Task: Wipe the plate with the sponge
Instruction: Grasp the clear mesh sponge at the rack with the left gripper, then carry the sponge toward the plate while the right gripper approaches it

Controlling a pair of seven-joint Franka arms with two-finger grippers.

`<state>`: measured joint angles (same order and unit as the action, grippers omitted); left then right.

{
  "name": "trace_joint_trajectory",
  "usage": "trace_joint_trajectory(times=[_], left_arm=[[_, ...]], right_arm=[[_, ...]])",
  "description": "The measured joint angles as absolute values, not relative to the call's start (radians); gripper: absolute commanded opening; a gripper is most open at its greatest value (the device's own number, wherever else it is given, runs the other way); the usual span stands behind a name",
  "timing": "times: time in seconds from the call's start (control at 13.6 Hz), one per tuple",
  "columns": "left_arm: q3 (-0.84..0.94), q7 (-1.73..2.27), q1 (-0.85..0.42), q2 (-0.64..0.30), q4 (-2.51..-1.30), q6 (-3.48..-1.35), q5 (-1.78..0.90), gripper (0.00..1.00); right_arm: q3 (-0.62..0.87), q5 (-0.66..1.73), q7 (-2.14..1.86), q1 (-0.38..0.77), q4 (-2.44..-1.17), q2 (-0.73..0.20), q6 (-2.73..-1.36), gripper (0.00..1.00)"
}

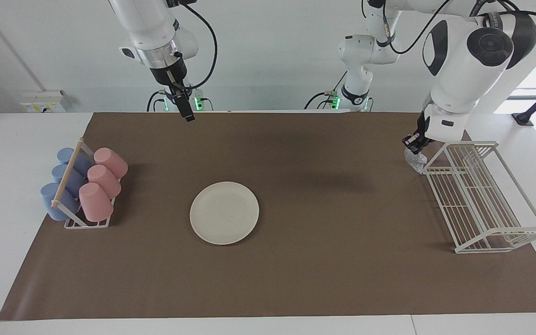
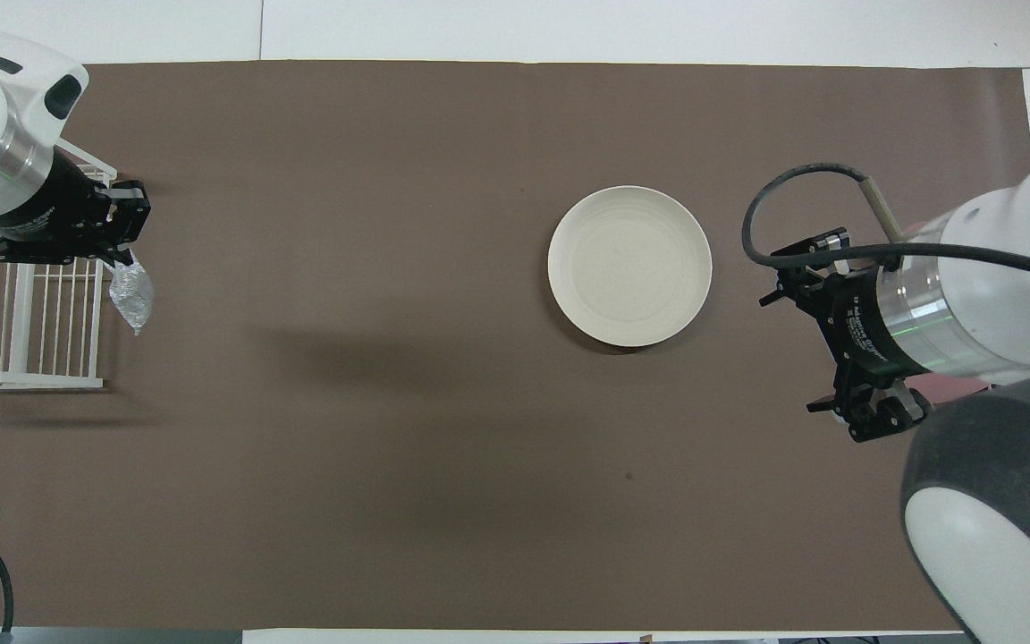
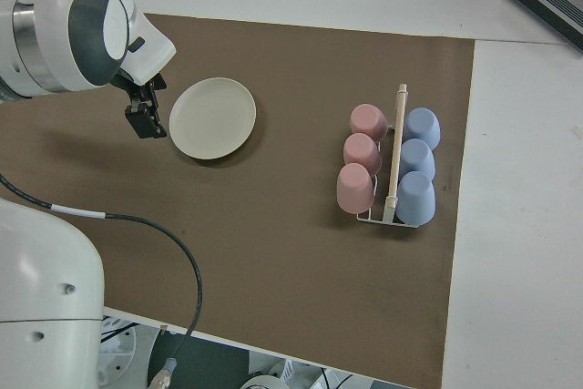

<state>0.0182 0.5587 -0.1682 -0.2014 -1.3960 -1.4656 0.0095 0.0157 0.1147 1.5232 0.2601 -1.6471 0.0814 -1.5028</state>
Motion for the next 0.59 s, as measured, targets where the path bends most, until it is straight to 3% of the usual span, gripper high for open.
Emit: trace_joint_trajectory(times=[0.59], left_arm=[[0.014, 0.636, -0.123, -0.209, -1.392, -1.506, -0.475, 0.00]], right_arm=[[0.021, 0.115, 1.581, 0.293, -1.648, 0.081, -1.504, 1.00]])
